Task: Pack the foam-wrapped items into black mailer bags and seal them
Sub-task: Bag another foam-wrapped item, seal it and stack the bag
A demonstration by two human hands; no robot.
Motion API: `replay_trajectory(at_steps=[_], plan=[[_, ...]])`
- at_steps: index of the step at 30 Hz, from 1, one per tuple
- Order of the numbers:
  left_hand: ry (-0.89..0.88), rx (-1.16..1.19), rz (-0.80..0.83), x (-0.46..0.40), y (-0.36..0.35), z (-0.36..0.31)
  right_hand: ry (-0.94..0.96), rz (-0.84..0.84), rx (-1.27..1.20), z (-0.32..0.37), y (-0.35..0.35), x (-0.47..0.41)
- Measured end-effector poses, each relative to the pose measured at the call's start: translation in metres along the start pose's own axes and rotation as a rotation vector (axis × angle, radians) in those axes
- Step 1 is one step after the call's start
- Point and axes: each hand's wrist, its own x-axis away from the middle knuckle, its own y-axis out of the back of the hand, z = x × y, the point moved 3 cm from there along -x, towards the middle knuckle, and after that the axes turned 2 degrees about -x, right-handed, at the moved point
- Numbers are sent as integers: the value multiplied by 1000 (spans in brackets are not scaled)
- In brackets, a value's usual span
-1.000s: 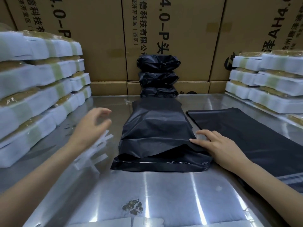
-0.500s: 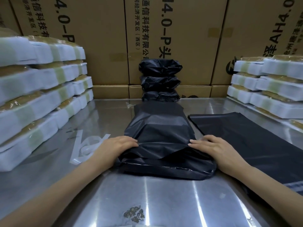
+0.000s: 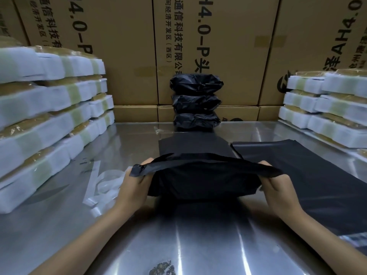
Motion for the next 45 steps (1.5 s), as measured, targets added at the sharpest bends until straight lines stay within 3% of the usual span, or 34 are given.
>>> replay_trajectory(at_steps=[4,9,13,17,27,32,37,41,45], plan=[[123,150,-76,11,-8,-9,-39,-62,-210,7,-5,-1],[312,111,0,18,-10,-4,-92,-40,-100,8,-1,8],[269,24,53,20,-9,-8,54,-46,26,24,8,11],[242,-11,37,20,-6,-16,127,-184,7,41,13,6],[-25,53,-215,5,5,-52,106,-361,-64,58,12,-8],[-75,47,-313,-4,5,-55,66,-396,-92,56,7,-17],[-73,46,-313,-12,7,-57,-19,-420,-139,55,4,-23],[-31,64,-320,-22,9,-54,-96,-467,-162,56,2,-31],[84,116,-302,-31,9,-40,-231,-399,-118,46,-3,-47]])
